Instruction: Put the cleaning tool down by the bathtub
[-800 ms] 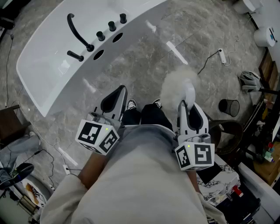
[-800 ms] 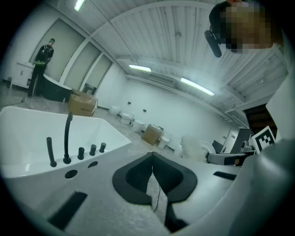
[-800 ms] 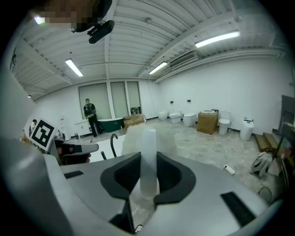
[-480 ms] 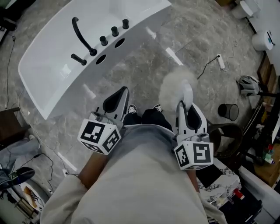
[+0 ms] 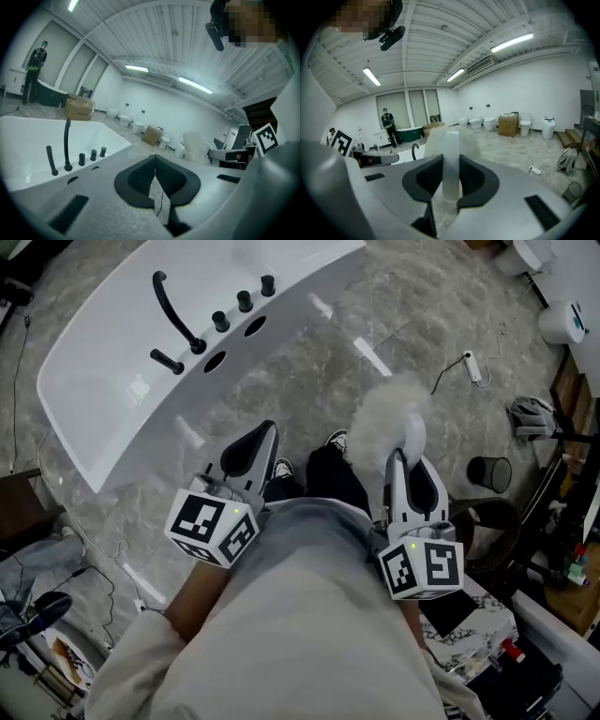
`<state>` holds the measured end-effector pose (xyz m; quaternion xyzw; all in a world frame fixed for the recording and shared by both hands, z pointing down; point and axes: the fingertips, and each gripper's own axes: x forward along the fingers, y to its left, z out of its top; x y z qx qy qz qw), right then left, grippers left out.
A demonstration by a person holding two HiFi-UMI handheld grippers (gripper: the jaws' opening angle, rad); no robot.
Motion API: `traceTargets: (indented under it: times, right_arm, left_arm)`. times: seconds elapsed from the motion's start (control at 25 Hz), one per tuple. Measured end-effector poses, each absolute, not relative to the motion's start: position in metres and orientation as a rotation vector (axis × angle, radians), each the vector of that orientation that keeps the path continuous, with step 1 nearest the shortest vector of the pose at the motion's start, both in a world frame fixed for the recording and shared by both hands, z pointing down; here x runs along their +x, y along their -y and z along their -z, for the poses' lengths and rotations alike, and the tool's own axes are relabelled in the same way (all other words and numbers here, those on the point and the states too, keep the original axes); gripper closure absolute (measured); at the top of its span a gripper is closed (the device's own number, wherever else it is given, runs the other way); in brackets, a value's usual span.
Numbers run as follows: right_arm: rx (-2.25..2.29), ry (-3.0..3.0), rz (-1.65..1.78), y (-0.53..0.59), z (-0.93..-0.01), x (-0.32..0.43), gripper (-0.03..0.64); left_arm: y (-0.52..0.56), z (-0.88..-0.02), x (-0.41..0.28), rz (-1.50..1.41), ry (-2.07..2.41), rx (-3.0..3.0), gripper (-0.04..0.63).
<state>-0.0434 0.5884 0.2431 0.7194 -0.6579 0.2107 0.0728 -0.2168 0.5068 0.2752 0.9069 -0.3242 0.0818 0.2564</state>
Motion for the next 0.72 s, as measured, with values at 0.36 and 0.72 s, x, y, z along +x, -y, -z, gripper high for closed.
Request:
traceTargets:
  times: [0.36, 0.72]
  right_arm:
    - [2.153, 1.984, -0.704, -0.570, -0.260, -0.014, 0.538]
    - [2.116, 1.998, -0.723, -0.522, -0.268, 0.042, 0.538]
  left_arm:
    - [-0.488, -0.280, -0.184, -0.255, 0.882, 2.459, 0.586]
    - [-0.437, -0.270, -0.136, -0.231, 0.938, 2.480, 0.586]
